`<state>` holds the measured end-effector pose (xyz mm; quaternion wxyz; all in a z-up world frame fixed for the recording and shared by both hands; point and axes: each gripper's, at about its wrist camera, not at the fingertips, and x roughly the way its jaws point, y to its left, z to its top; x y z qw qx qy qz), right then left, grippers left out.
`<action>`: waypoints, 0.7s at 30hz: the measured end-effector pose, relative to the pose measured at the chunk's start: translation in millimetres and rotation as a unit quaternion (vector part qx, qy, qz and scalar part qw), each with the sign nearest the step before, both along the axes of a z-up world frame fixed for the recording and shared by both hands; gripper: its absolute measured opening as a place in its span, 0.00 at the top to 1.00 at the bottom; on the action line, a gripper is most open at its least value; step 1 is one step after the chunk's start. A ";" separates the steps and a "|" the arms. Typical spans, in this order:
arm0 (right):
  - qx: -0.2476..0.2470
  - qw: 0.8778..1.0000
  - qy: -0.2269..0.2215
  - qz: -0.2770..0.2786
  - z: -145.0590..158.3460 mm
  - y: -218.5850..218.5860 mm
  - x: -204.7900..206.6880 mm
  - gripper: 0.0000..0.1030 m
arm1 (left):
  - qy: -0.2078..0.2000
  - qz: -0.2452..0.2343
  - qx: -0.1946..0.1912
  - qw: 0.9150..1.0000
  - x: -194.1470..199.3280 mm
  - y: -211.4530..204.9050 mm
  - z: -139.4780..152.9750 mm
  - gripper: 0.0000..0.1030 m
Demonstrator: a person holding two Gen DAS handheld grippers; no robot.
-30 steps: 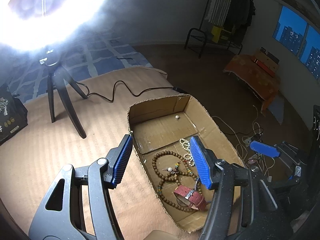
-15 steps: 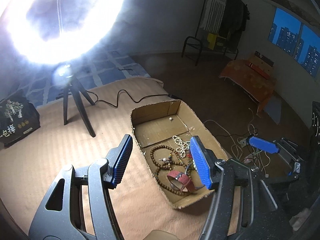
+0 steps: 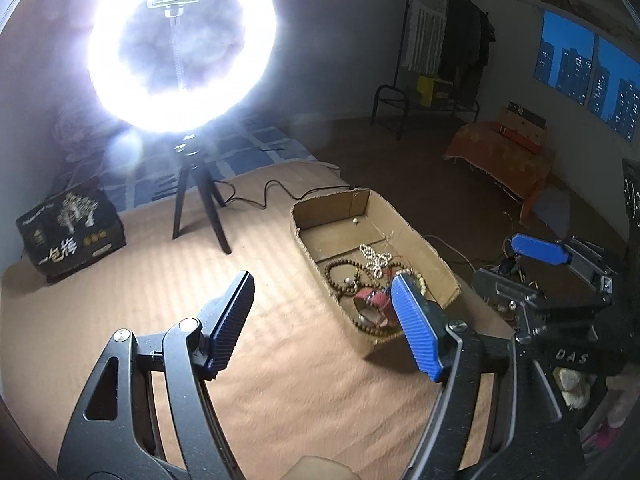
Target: Organize jewelry
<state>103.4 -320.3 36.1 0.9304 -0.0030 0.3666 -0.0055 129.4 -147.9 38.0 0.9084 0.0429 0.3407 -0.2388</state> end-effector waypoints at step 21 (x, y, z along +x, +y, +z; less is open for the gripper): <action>-0.012 0.999 -0.051 -0.004 3.8 11.6 -40.6 0.21 | -0.063 0.007 0.011 0.998 -92.4 23.2 15.6 0.03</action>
